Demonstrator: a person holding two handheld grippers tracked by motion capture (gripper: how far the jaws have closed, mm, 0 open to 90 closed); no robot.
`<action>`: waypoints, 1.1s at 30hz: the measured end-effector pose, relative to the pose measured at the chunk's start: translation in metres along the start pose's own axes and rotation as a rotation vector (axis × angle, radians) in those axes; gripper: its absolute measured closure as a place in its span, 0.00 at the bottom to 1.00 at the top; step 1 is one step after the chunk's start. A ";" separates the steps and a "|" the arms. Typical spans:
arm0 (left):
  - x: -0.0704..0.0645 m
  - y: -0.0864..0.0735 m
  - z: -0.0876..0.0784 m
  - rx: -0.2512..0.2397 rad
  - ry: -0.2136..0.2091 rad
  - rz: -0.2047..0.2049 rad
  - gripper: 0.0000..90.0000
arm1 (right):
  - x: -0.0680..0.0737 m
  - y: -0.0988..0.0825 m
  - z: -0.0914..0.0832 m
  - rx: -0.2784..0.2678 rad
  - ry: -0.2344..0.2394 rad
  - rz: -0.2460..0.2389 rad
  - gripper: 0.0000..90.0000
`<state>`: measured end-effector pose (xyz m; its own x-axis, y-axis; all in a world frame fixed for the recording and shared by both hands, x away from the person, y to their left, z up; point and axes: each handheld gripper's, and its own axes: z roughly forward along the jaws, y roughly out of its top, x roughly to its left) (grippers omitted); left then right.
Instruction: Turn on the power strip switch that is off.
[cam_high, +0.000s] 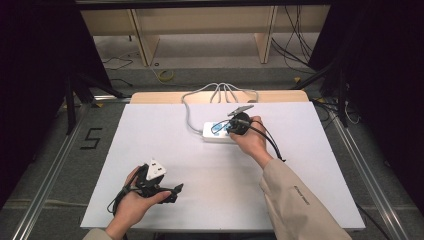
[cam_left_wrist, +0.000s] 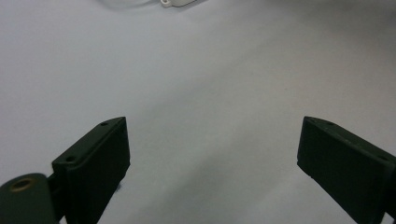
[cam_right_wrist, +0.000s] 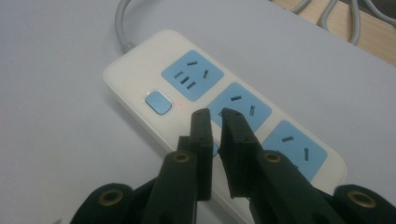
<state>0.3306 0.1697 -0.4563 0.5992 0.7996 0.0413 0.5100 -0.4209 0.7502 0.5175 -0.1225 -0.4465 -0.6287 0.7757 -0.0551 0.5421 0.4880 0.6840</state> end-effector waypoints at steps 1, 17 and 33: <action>0.000 0.000 0.000 0.001 0.000 0.000 0.10 | 0.000 -0.001 -0.001 0.000 0.000 0.005 0.90; 0.000 0.000 0.000 0.002 0.002 -0.005 0.10 | -0.006 -0.014 -0.021 -0.019 0.057 0.013 0.70; 0.001 -0.001 0.000 0.000 0.007 -0.018 0.10 | -0.013 -0.041 -0.053 -0.042 0.083 0.041 0.56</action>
<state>0.3302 0.1707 -0.4568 0.5853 0.8102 0.0321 0.5211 -0.4062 0.7506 0.4742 -0.1741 -0.4351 -0.6513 0.7581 0.0323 0.5456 0.4383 0.7143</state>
